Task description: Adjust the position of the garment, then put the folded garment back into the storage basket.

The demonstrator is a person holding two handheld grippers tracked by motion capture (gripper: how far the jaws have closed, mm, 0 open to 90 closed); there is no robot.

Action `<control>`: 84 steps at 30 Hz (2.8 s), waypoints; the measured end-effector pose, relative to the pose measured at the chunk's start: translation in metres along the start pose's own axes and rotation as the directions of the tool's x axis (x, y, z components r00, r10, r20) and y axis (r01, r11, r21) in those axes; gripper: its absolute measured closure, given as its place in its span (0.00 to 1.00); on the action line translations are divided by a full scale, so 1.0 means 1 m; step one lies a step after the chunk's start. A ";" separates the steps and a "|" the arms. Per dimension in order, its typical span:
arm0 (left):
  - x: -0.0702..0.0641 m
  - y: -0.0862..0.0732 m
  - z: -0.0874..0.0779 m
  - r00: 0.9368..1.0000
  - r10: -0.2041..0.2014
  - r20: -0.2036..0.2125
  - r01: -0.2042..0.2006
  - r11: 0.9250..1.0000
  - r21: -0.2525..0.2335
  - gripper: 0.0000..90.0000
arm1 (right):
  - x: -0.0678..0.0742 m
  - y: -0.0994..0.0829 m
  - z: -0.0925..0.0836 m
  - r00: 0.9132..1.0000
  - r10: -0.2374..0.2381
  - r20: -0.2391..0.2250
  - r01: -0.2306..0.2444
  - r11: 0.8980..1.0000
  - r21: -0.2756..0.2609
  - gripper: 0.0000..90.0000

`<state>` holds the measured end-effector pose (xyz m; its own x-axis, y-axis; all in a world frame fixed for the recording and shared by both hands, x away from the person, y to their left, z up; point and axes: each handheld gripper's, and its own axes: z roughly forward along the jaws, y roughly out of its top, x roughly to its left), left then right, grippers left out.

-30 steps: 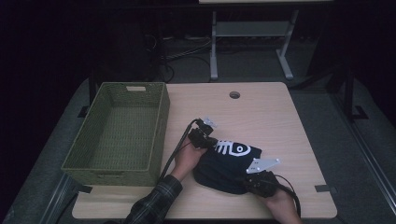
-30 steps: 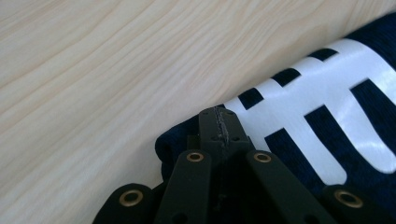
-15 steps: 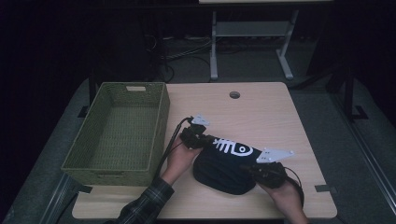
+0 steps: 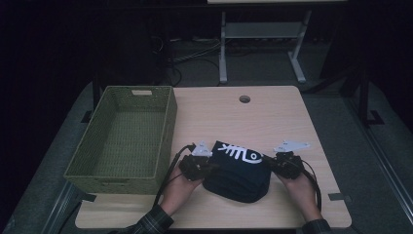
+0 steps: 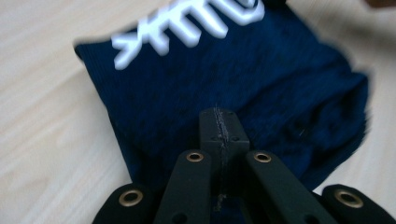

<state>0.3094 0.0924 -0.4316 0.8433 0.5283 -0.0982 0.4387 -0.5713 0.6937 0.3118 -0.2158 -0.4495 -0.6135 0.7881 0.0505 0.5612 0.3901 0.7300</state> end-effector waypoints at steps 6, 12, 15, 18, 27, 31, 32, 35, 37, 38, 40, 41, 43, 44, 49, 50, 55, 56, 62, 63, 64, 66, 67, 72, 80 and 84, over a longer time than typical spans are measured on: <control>-0.002 -0.007 0.013 1.000 0.017 -0.018 -0.016 0.997 0.077 1.00 | -0.004 -0.008 0.011 1.000 0.019 0.003 -0.019 0.999 0.046 1.00; 0.003 -0.008 0.017 0.997 0.043 -0.057 -0.038 0.995 0.091 1.00 | -0.003 -0.014 0.011 1.000 0.028 -0.001 -0.028 0.999 0.045 1.00; 0.005 -0.008 0.017 0.998 0.035 -0.057 -0.030 0.996 0.085 1.00 | -0.001 -0.014 0.011 1.000 0.025 0.000 -0.025 0.999 0.042 1.00; 0.007 -0.006 0.016 0.999 0.018 -0.044 -0.014 0.997 0.076 1.00 | -0.001 -0.014 0.006 1.000 0.030 -0.011 -0.029 0.999 0.040 0.99; 0.010 0.002 0.001 1.000 -0.010 -0.028 0.010 1.000 0.025 0.84 | -0.008 -0.021 -0.020 0.998 0.059 0.010 -0.058 0.998 -0.034 0.73; 0.010 0.006 -0.003 0.999 -0.014 -0.043 0.015 1.000 0.016 0.68 | -0.009 -0.027 -0.031 0.997 0.076 0.027 -0.075 0.996 -0.048 0.58; 0.010 0.007 -0.004 0.999 -0.020 -0.044 0.020 1.000 0.009 0.64 | -0.010 -0.030 -0.032 0.996 0.078 0.032 -0.077 0.996 -0.049 0.54; 0.013 0.009 -0.007 0.998 -0.034 -0.044 0.034 0.999 -0.006 0.52 | -0.011 -0.040 -0.034 0.996 0.077 0.053 -0.076 0.997 -0.027 0.40; 0.015 0.011 -0.007 0.998 -0.045 -0.039 0.044 0.999 -0.013 0.47 | -0.011 -0.047 -0.033 0.995 0.080 0.059 -0.080 0.997 -0.013 0.34; 0.017 0.012 -0.007 0.998 -0.051 -0.041 0.051 0.999 -0.017 0.44 | -0.011 -0.050 -0.033 0.995 0.081 0.065 -0.080 0.997 -0.008 0.30; 0.020 0.014 -0.006 0.997 -0.057 -0.045 0.056 0.998 -0.025 0.39 | -0.009 -0.056 -0.030 0.994 0.077 0.074 -0.078 0.997 0.010 0.23; 0.021 0.015 -0.005 0.997 -0.062 -0.049 0.061 0.998 -0.022 0.34 | -0.008 -0.059 -0.029 0.993 0.074 0.087 -0.077 0.997 0.026 0.20; 0.024 0.017 -0.003 0.997 -0.064 -0.050 0.063 0.998 -0.017 0.30 | -0.008 -0.063 -0.027 0.992 0.068 0.102 -0.073 0.997 0.038 0.16; 0.026 0.019 -0.001 0.996 -0.066 -0.051 0.065 0.998 -0.020 0.29 | -0.007 -0.064 -0.027 0.992 0.070 0.109 -0.074 0.997 0.033 0.15; 0.035 0.022 0.006 0.994 -0.091 -0.054 0.090 0.996 -0.022 0.25 | -0.009 -0.067 -0.025 0.992 0.067 0.106 -0.068 0.998 0.009 0.12; 0.037 0.022 0.008 0.994 -0.096 -0.054 0.095 0.995 -0.022 0.25 | -0.009 -0.067 -0.025 0.992 0.066 0.106 -0.068 0.998 0.009 0.12; 0.045 0.020 0.013 0.991 -0.122 -0.054 0.120 0.992 -0.031 0.22 | -0.009 -0.068 -0.025 0.992 0.069 0.107 -0.070 0.997 0.009 0.12; 0.046 0.020 0.014 0.991 -0.124 -0.054 0.123 0.992 -0.028 0.22 | -0.009 -0.068 -0.025 0.992 0.069 0.107 -0.070 0.997 0.009 0.12; 0.051 0.013 0.022 0.987 -0.156 -0.042 0.155 0.988 -0.022 0.20 | -0.009 -0.068 -0.025 0.992 0.069 0.107 -0.070 0.997 0.009 0.12; 0.052 0.012 0.023 0.987 -0.154 -0.039 0.153 0.988 -0.015 0.20 | -0.009 -0.068 -0.025 0.992 0.069 0.107 -0.070 0.997 0.009 0.12; 0.053 0.011 0.024 0.987 -0.159 -0.040 0.158 0.987 -0.015 0.20 | -0.009 -0.068 -0.025 0.992 0.069 0.107 -0.070 0.997 0.009 0.12; 0.054 0.009 0.026 0.987 -0.159 -0.038 0.159 0.987 -0.010 0.19 | -0.009 -0.068 -0.025 0.992 0.069 0.107 -0.071 0.997 0.009 0.12; 0.054 0.008 0.028 0.986 -0.162 -0.037 0.162 0.987 -0.007 0.19 | -0.009 -0.068 -0.025 0.992 0.069 0.107 -0.070 0.997 0.009 0.12; 0.054 0.005 0.034 0.988 -0.151 -0.041 0.151 0.988 0.009 0.19 | -0.009 -0.068 -0.025 0.992 0.069 0.107 -0.070 0.997 0.009 0.12; 0.054 -0.001 0.040 0.985 -0.169 -0.017 0.169 0.986 0.010 0.20 | -0.009 -0.068 -0.025 0.992 0.069 0.107 -0.070 0.997 0.009 0.12; 0.053 0.000 0.039 0.987 -0.156 0.024 0.156 0.988 0.017 0.32 | -0.009 -0.068 -0.025 0.992 0.069 0.107 -0.070 0.997 0.009 0.12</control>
<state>0.3660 0.0961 -0.4648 0.7716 0.5960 -0.2223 0.5700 -0.4926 0.6576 0.2650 -0.2610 -0.4821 -0.5101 0.8597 0.0273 0.6079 0.3379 0.7186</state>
